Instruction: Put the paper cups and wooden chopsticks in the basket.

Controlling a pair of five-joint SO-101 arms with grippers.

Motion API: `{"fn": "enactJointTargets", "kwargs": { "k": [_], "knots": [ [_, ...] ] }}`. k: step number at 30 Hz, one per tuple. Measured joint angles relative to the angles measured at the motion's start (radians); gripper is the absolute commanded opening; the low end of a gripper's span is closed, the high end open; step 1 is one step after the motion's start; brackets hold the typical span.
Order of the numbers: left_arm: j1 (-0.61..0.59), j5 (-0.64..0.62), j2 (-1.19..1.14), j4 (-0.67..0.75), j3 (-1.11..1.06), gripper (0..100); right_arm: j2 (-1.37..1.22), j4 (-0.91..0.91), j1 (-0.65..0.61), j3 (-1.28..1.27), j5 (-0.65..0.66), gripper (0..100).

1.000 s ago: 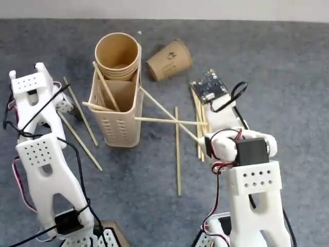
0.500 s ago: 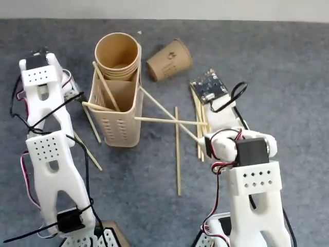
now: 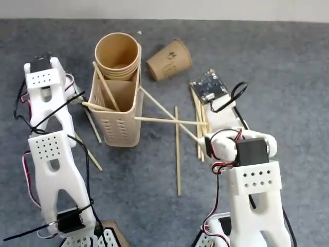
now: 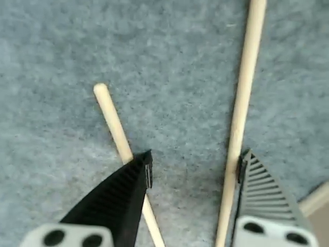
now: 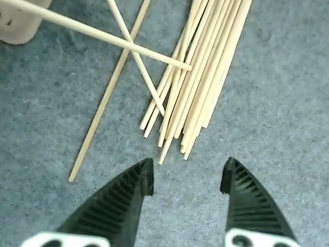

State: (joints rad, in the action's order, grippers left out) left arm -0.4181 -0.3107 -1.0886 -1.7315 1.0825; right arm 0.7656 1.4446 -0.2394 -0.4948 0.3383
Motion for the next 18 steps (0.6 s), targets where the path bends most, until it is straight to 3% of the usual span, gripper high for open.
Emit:
{"fn": "enactJointTargets", "kwargs": {
  "k": [10,18],
  "knots": [
    [-0.176,0.077,0.091,-0.008,0.000,28,0.000,0.000,-0.021,-0.003,0.000,22.1],
    [-0.186,0.081,0.155,-0.009,-0.015,28,0.000,0.000,-0.054,-0.003,0.000,22.1]
  ]
}}
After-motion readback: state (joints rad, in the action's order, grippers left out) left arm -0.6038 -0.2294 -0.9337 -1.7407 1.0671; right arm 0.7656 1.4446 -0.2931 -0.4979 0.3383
